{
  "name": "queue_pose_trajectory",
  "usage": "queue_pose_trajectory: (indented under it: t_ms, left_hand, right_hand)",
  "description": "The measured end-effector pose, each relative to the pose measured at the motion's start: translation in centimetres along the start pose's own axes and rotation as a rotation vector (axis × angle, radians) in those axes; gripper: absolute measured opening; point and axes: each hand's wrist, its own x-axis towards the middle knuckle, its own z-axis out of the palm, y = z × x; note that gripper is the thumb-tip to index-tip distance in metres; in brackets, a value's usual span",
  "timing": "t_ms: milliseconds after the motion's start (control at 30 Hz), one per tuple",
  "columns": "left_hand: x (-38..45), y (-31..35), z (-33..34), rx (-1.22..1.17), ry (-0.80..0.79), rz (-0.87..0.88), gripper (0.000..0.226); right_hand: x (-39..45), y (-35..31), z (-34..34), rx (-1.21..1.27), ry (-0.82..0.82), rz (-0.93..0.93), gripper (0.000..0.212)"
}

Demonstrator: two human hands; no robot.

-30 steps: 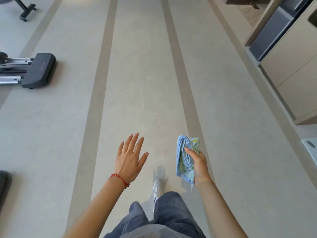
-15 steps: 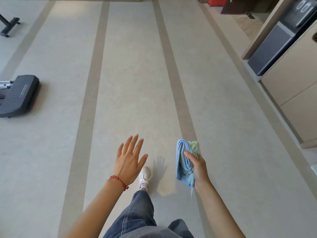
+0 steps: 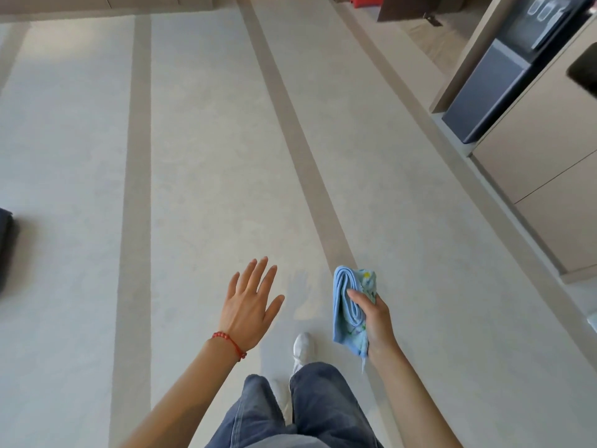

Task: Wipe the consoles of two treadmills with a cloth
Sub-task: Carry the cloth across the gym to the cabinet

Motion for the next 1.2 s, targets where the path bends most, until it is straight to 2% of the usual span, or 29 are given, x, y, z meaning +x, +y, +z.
queue_pose_trajectory:
  t_ms: [300, 533, 867, 1200]
  left_hand:
    - [16.9, -0.7, -0.2, 0.005, -0.036, 0.043, 0.067]
    - [29.9, 1.4, -2.7, 0.029, -0.042, 0.105, 0.067]
    - [46.0, 5.6, -2.4, 0.051, -0.12, 0.341, 0.065]
    - [64.8, 11.5, -2.2, 0.097, -0.169, 0.715, 0.064]
  right_hand:
    - [12.9, -9.1, 2.3, 0.062, 0.032, -0.039, 0.007]
    - [20.7, -18.0, 2.6, 0.081, 0.053, -0.062, 0.008]
    - [28.8, -25.8, 1.2, 0.242, 0.241, -0.1, 0.006]
    - [37.6, -33.8, -0.9, 0.516, 0.542, -0.155, 0.007]
